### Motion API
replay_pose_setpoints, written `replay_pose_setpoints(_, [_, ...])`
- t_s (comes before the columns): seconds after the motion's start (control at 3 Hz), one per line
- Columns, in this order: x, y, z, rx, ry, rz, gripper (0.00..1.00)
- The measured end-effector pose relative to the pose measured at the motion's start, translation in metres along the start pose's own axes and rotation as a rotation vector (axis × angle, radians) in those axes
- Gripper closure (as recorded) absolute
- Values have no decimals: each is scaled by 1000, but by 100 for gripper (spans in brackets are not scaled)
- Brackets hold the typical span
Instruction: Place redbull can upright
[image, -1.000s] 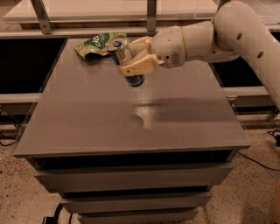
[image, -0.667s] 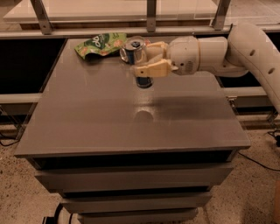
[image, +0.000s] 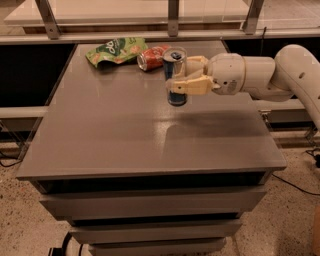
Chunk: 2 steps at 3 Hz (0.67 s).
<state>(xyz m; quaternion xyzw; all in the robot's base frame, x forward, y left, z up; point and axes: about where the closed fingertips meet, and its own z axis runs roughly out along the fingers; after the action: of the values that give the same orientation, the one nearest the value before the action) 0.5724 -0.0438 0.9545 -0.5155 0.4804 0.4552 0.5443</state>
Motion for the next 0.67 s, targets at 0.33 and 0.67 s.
replay_pose_setpoints(0.33, [3,6,-11,-4,2,0,100])
replay_pose_setpoints(0.67, [11,14,-16,-6,42,-5,84])
